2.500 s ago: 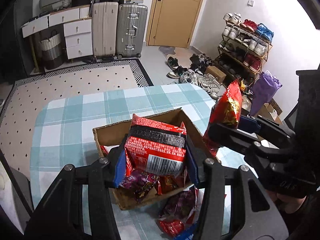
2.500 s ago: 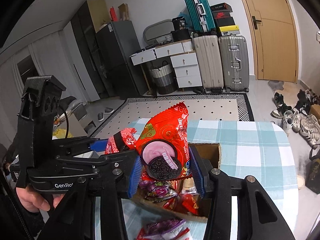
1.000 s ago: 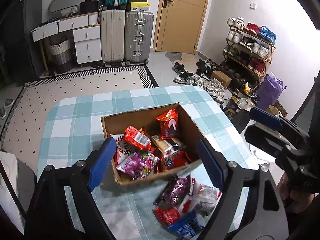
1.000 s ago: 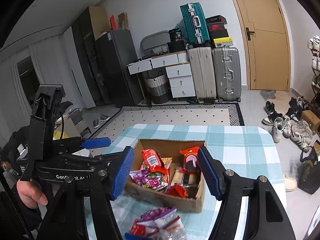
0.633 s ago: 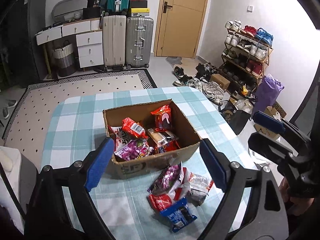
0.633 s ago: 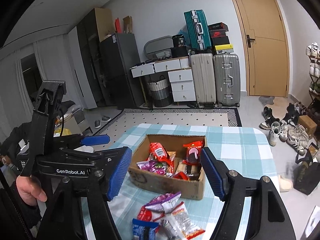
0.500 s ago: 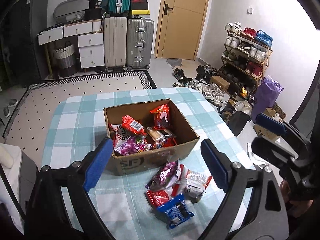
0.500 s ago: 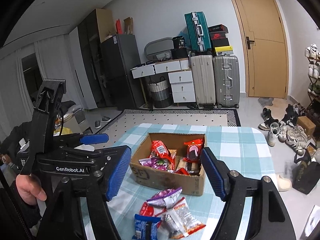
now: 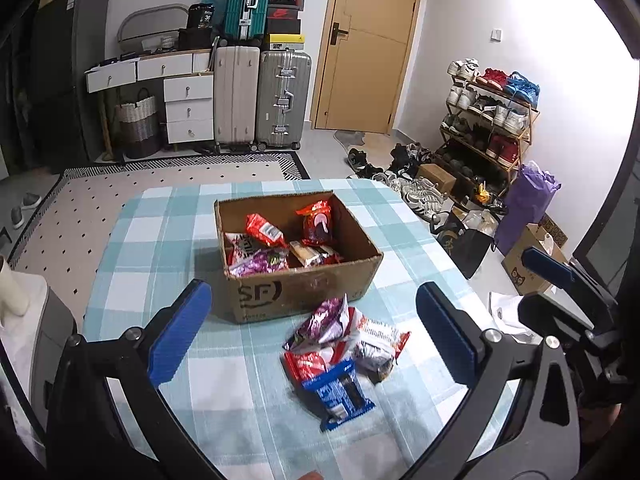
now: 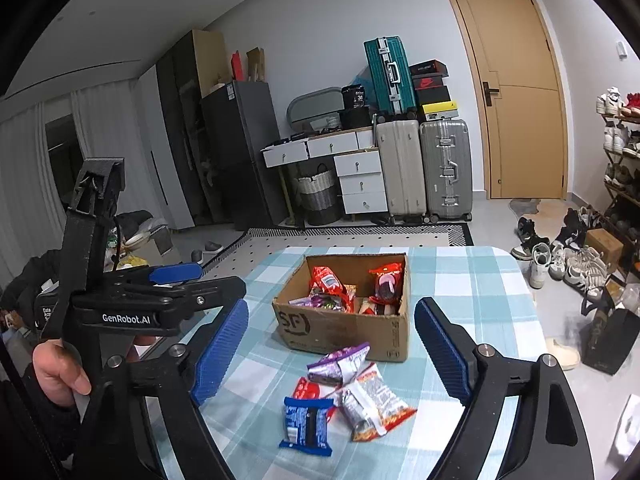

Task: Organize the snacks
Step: 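Withdraw both open tools from the box back toward the snack pile, then grasp the blue Oreo packet with the left tool, then grasp the white noodle bag with right tool while left tool holds blue packet, then carry both packets over the box and release them inside, then withdraw both open tools from the box toward the remaining packets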

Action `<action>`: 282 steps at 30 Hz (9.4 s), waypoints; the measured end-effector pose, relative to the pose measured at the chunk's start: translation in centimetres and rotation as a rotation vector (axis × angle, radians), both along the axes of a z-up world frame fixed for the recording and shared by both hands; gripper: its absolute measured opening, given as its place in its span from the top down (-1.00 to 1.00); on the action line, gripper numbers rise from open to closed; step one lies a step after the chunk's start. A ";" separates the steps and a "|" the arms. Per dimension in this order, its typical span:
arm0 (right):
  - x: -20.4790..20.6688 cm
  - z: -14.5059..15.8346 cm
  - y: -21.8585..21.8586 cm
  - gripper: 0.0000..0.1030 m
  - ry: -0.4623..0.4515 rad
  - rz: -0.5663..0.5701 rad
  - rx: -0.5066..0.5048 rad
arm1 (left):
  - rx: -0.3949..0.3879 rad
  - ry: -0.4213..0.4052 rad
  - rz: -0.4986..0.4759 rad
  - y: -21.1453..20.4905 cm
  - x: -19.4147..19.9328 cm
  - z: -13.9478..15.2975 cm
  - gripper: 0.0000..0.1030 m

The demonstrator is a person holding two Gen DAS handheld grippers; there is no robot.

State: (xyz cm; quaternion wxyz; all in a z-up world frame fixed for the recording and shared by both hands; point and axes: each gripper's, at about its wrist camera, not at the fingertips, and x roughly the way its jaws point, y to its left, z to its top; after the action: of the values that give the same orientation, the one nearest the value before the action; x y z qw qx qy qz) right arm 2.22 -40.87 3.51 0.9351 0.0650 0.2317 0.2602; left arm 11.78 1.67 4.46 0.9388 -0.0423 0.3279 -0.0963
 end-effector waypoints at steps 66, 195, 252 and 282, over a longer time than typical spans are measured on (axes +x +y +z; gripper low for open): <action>-1.0 -13.8 -4.5 -0.94 0.242 -0.084 0.082 | -0.016 0.371 0.001 -5.4 7.2 -24.5 0.20; 10.7 0.7 4.8 0.08 0.065 0.115 -0.009 | -0.050 0.116 -0.081 1.1 12.8 -3.6 0.19; 21.6 -4.1 4.6 -0.68 0.133 0.012 0.015 | -0.023 0.164 -0.061 1.2 23.7 -7.6 -0.44; 3.7 -0.8 1.4 -0.82 0.030 0.000 0.046 | 0.001 0.012 0.015 0.4 5.0 -1.3 -0.97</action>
State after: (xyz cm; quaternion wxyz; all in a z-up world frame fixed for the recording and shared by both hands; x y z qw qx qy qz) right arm 5.90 -39.47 2.69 0.9298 0.0903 0.2397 0.2643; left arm 16.83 2.04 3.20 0.9376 -0.0451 0.3331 -0.0887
